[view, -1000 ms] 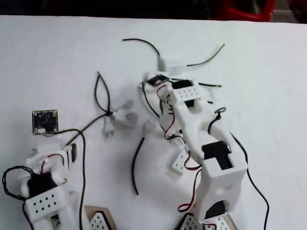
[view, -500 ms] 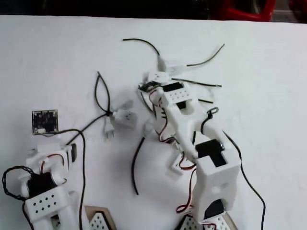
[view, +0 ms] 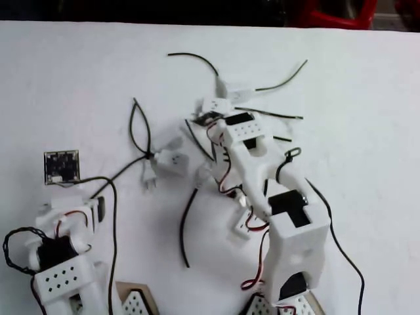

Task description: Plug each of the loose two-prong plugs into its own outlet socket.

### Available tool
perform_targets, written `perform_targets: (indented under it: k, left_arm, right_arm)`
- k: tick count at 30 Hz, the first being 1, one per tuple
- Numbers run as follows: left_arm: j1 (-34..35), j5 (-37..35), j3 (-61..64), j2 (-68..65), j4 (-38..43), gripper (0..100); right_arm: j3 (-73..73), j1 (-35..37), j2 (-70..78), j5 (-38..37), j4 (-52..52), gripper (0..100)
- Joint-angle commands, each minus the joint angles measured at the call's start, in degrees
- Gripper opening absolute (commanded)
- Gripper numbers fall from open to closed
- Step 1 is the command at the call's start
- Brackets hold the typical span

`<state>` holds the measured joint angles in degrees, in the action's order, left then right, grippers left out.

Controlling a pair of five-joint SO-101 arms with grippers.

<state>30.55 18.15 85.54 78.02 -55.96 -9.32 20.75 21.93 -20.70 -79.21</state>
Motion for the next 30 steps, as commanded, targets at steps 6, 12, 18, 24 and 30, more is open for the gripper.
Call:
perform_targets:
  k: [6, 12, 18, 24, 30]
  left_arm:
    - [0.4, -0.09, -0.44, 0.75, 1.23, 26]
    - [0.4, -0.09, -0.44, 0.75, 1.23, 26]
    - [0.4, -0.09, -0.44, 0.75, 1.23, 26]
    - [0.4, -0.09, -0.44, 0.75, 1.23, 26]
    - [0.31, -0.7, -2.11, 0.84, 1.14, 26]
  right_arm:
    - [1.85, 0.22, -0.84, -0.7, -3.47, 6.6]
    - [1.85, 0.57, -0.92, -0.7, -3.47, 6.3]
    - [1.41, 0.31, -7.52, -0.79, -3.56, 1.8]
    - [1.23, 1.54, -21.05, -0.35, -4.35, 1.8]
    - [-8.44, 5.85, -37.76, -0.26, -0.22, 1.8]
